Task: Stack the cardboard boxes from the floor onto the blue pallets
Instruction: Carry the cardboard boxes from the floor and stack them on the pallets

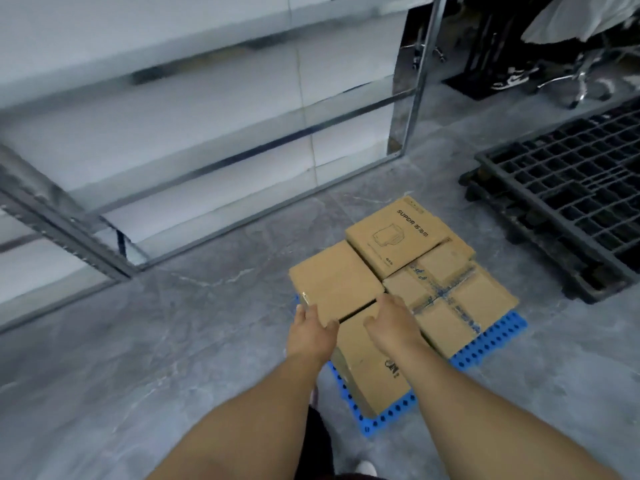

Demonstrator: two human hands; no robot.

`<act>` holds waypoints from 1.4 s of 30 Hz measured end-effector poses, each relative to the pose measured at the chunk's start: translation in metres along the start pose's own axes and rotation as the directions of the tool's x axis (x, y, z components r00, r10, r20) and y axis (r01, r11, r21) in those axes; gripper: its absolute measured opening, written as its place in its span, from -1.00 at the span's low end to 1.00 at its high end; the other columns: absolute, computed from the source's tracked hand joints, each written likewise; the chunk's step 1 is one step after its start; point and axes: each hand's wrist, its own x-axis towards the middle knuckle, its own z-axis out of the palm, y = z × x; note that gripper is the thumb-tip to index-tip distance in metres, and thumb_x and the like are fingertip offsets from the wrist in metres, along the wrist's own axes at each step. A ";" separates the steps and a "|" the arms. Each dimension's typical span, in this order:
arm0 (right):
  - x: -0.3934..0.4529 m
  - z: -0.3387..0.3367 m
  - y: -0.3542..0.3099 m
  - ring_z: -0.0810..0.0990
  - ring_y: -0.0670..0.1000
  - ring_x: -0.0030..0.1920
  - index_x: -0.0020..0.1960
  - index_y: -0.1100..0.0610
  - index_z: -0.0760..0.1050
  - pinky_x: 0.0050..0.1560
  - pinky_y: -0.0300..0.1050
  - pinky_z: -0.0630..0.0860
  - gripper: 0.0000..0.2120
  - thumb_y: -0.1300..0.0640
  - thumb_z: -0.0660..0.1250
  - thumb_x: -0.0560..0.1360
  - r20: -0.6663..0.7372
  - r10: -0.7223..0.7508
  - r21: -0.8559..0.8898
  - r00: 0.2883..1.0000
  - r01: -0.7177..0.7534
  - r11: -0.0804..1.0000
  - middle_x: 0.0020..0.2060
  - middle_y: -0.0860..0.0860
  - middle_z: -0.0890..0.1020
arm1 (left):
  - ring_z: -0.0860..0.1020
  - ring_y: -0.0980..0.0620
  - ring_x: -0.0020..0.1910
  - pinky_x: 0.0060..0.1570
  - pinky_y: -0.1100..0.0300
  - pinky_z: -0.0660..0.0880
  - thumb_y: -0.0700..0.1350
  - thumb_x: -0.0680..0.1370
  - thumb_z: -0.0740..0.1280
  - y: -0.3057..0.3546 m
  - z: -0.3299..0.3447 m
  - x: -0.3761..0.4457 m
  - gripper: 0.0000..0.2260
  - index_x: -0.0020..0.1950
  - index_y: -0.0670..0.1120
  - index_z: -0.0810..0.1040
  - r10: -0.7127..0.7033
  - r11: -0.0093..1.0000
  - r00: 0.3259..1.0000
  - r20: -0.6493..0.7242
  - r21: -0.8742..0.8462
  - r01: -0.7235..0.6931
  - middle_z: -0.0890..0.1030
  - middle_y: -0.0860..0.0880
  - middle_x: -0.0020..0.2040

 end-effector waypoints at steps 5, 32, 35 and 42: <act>-0.014 0.014 -0.040 0.38 0.12 0.30 0.36 0.16 0.30 0.20 -0.05 0.39 -0.58 0.08 0.20 0.53 0.037 -0.173 -0.083 0.984 0.176 0.981 0.34 0.10 0.33 | 0.06 -0.10 0.51 0.42 0.08 0.08 0.14 0.60 0.08 -0.034 -0.033 -0.029 -0.44 0.52 -0.10 0.09 -0.120 0.992 0.978 -0.169 -0.064 0.111 -0.05 -0.11 0.55; -0.088 0.165 -0.296 0.31 0.13 0.39 0.42 0.13 0.27 0.32 0.01 0.29 -0.47 -0.15 0.08 0.58 0.203 -0.498 -0.221 0.843 0.535 0.816 0.40 0.13 0.31 | 0.04 -0.09 0.52 0.46 -0.07 0.03 0.15 0.62 -0.01 -0.256 -0.197 -0.055 -0.47 0.53 -0.07 0.08 -0.428 0.878 0.811 -0.399 -0.395 0.269 -0.05 -0.09 0.56; -0.103 0.193 -0.331 0.32 0.14 0.37 0.40 0.15 0.30 0.32 0.00 0.28 -0.49 -0.14 0.06 0.59 0.223 -0.517 -0.218 0.827 0.559 0.800 0.37 0.15 0.34 | 0.05 -0.09 0.51 0.45 -0.08 0.04 0.15 0.62 -0.02 -0.294 -0.218 -0.061 -0.47 0.52 -0.07 0.10 -0.459 0.859 0.795 -0.397 -0.429 0.281 -0.04 -0.09 0.56; -0.152 0.275 -0.415 0.33 0.14 0.37 0.39 0.16 0.31 0.31 0.01 0.29 -0.50 -0.13 0.08 0.59 0.305 -0.597 -0.226 0.742 0.666 0.711 0.37 0.15 0.34 | 0.03 -0.09 0.52 0.46 -0.08 0.02 0.16 0.61 0.03 -0.397 -0.269 -0.083 -0.45 0.53 -0.06 0.06 -0.583 0.779 0.703 -0.408 -0.525 0.342 -0.06 -0.07 0.56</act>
